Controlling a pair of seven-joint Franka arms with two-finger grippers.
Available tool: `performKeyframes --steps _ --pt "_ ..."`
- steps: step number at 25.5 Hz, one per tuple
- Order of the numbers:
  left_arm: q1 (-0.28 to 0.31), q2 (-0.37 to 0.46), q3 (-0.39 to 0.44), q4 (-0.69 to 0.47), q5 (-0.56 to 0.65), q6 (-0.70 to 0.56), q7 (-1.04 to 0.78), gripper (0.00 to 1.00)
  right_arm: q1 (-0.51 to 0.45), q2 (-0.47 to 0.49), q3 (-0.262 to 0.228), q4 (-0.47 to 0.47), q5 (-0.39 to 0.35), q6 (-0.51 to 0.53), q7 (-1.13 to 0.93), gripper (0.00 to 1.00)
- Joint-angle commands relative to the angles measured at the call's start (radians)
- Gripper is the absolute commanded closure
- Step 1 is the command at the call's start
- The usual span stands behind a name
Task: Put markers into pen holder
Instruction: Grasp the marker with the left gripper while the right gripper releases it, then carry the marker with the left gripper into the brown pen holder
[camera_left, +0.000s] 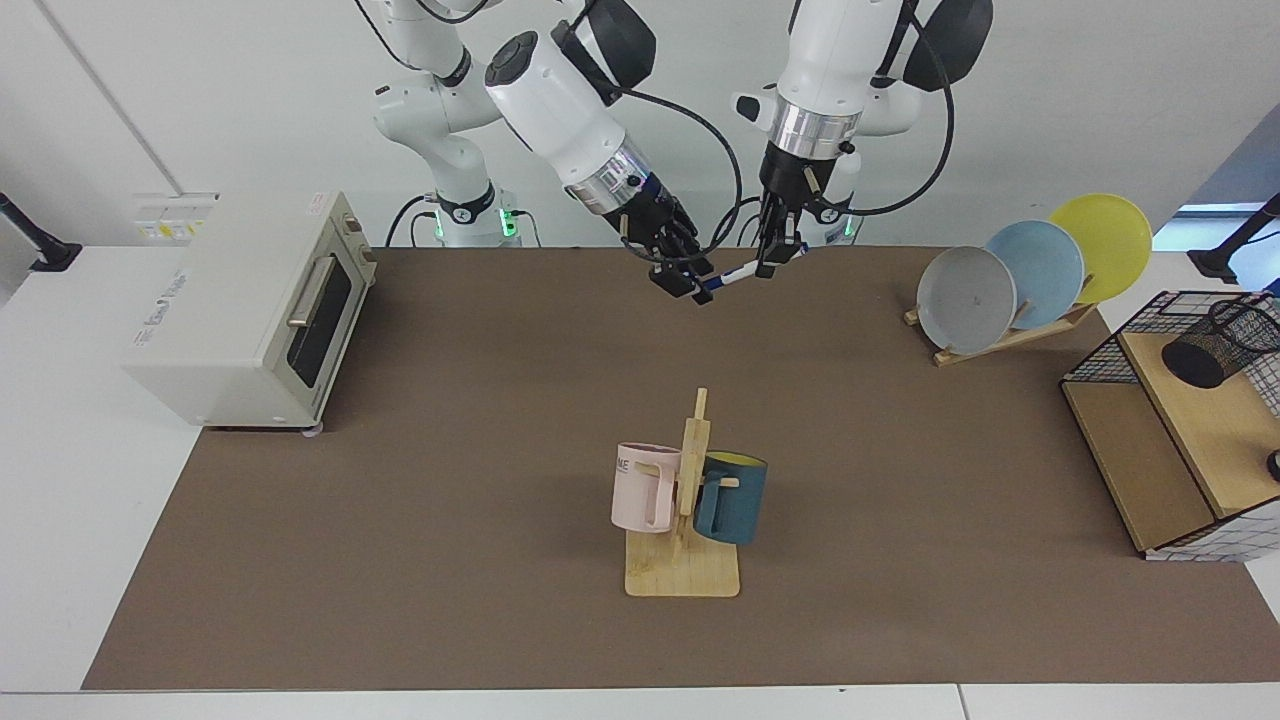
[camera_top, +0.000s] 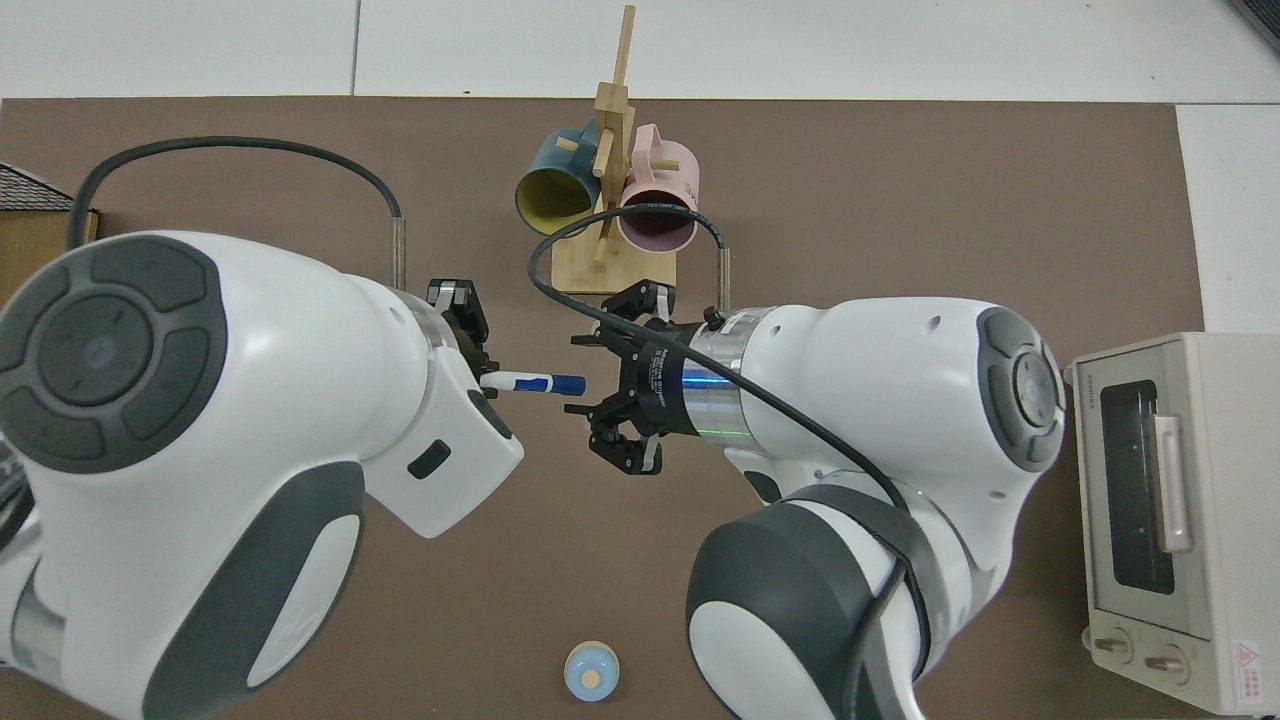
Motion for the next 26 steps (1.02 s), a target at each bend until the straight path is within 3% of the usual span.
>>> performKeyframes --steps 1,3,9,15,18,22,26 --pt "-0.001 -0.01 0.058 -0.01 0.0 -0.026 -0.013 1.0 -0.048 -0.052 -0.004 -0.008 -0.149 -0.108 -0.084 0.0" --pt "-0.001 -0.007 0.109 -0.015 0.007 -0.028 -0.01 1.0 -0.097 -0.072 -0.003 -0.008 -0.232 -0.192 -0.198 0.0" --pt "-0.001 -0.006 0.273 -0.037 0.071 -0.048 -0.001 1.0 -0.233 -0.106 -0.004 -0.008 -0.348 -0.387 -0.677 0.0" --pt "0.001 0.006 0.389 -0.04 0.221 -0.058 0.001 1.0 -0.283 -0.138 -0.004 -0.008 -0.566 -0.435 -1.156 0.0" --pt "0.001 0.009 0.434 -0.038 0.286 -0.072 0.002 1.0 -0.31 -0.142 -0.004 -0.006 -0.635 -0.435 -1.4 0.0" --pt "0.001 0.011 0.504 -0.038 0.387 -0.074 0.025 1.0 -0.356 -0.142 -0.009 0.0 -0.654 -0.435 -1.767 0.0" --pt "0.001 0.023 0.586 -0.024 0.448 -0.046 0.082 1.0 -0.364 -0.142 -0.011 0.002 -0.638 -0.435 -1.873 0.0"
